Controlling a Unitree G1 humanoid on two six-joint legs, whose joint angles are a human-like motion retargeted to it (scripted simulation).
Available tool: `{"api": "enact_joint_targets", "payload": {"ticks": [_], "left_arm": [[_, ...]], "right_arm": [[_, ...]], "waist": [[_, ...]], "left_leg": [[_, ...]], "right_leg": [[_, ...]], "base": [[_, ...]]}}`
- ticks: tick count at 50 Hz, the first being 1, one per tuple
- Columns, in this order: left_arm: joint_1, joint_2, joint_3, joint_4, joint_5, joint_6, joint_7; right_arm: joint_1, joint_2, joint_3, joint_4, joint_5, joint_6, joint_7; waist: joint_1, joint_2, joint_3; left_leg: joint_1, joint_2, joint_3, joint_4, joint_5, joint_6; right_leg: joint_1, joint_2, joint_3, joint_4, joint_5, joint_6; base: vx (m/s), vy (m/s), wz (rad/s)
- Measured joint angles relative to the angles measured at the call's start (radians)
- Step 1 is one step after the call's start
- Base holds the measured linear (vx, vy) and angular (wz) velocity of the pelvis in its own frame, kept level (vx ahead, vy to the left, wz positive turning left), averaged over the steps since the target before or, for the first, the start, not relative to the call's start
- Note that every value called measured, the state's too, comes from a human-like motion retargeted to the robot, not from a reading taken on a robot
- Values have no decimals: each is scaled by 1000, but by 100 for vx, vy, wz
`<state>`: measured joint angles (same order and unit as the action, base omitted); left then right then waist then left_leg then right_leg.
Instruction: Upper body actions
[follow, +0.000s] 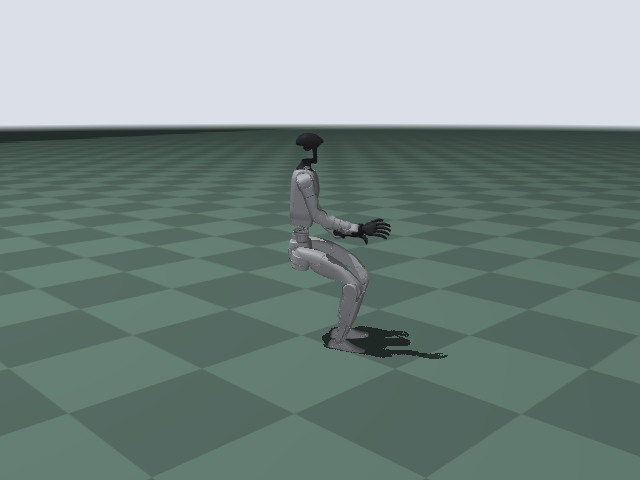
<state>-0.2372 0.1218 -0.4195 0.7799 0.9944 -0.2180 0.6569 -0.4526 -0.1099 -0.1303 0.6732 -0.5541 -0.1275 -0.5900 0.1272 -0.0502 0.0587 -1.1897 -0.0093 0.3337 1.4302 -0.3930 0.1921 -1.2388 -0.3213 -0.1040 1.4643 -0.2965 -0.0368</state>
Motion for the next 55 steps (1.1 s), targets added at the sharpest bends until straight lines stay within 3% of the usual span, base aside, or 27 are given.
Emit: {"api": "enact_joint_targets", "payload": {"ticks": [20, 28, 43, 55], "left_arm": [[-78, -16, -6, 46, 24, -16, 4], [-116, -17, -17, 56, 32, -26, 0], [-156, -23, -31, 60, 40, -38, -5], [-155, -16, -32, 47, 38, -37, -6]], "right_arm": [[-494, 32, 36, 131, 139, 29, -13], [-617, 7, 69, 267, 56, 108, -93], [-706, -8, 15, 405, 103, 241, -104], [-712, -7, 7, 431, 149, 163, -172]], "waist": [[24, -17, 42], [43, -29, 64], [67, -40, 88], [64, -42, 91]], "left_leg": [[1, -31, -2, -10, 11, 5], [-5, -47, -1, -16, 14, 8], [-17, -66, -2, -22, 17, 11], [-24, -68, -3, -23, 19, 10]], "right_leg": [[2, -28, 3, 8, -8, 7], [-2, -44, 3, 11, -14, 10], [-12, -64, 2, 16, -21, 15], [-20, -63, 3, 16, -21, 15]], "base": [[0, 0, 0], [0, 0, 0], [0, 0, 0], [0, 0, 0]]}}
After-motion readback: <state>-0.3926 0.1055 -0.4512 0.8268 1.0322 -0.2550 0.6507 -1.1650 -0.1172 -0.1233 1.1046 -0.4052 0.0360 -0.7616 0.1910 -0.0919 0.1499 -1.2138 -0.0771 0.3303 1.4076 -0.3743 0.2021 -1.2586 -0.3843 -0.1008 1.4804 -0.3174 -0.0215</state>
